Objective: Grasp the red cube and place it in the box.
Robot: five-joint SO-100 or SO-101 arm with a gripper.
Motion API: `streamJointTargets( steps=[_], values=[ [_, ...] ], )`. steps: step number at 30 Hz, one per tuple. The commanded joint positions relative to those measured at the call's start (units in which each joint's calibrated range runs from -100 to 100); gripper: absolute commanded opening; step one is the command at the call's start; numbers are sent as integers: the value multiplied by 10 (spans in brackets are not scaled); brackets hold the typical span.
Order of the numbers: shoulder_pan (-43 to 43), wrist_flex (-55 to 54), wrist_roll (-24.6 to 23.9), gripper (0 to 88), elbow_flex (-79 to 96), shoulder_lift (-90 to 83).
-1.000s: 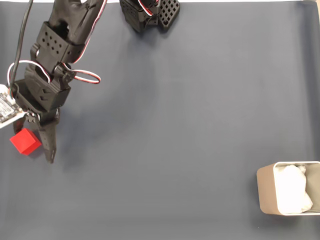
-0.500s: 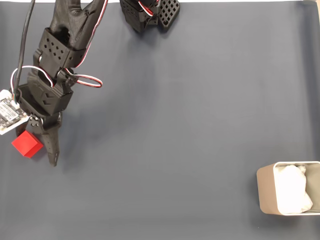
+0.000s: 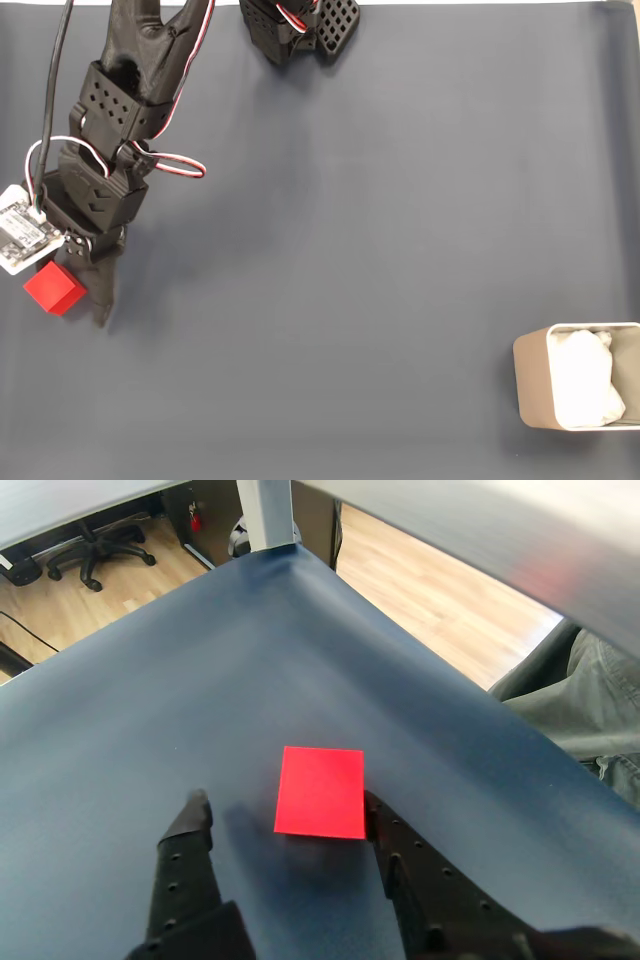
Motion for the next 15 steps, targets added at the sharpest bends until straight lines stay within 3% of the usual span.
streamJointTargets(
  steps=[1, 15],
  values=[
    [-5, -10, 6, 239, -30, -4],
    [-4, -4, 6, 25, -30, -9]
  ],
)
